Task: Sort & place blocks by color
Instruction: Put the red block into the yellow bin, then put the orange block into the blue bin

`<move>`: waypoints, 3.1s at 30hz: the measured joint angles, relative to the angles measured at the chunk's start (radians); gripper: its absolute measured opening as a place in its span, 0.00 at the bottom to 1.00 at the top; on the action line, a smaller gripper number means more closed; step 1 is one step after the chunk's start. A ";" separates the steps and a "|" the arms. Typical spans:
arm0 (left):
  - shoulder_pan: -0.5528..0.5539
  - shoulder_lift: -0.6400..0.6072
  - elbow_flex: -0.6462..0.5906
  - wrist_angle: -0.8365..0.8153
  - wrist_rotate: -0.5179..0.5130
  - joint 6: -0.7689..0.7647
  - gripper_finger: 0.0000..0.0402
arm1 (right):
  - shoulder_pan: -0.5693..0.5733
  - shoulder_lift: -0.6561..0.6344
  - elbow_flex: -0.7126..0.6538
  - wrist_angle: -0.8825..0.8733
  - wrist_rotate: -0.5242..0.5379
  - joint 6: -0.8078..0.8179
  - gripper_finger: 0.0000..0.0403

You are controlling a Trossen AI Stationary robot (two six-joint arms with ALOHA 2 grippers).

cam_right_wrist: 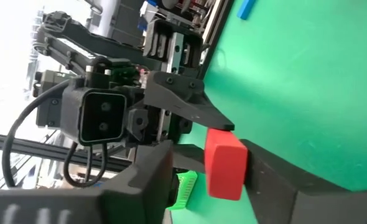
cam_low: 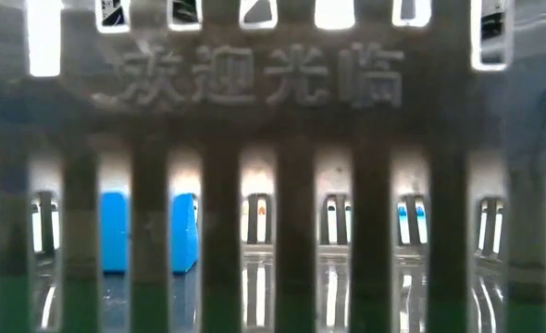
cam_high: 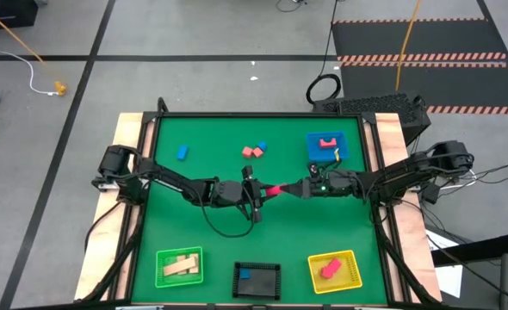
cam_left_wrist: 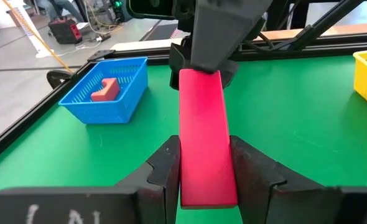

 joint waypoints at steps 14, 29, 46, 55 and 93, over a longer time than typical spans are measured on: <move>0.004 0.002 -0.001 0.018 0.003 -0.024 0.35 | 0.000 -0.001 0.000 -0.030 -0.005 -0.012 0.11; -0.016 0.002 -0.001 0.064 -0.004 -0.055 0.36 | -0.080 -0.285 0.001 -0.587 -0.087 -0.062 0.11; 0.005 0.002 -0.002 -0.206 -0.146 -0.135 0.36 | 0.379 -0.406 0.001 -0.569 0.099 0.174 0.11; 0.052 0.002 -0.002 -0.230 -0.159 -0.141 0.36 | 0.626 -0.313 0.012 -0.384 0.263 0.262 0.11; 0.132 0.000 -0.002 -0.339 -0.234 -0.212 0.36 | 0.794 -0.268 0.069 -0.740 0.052 0.707 0.48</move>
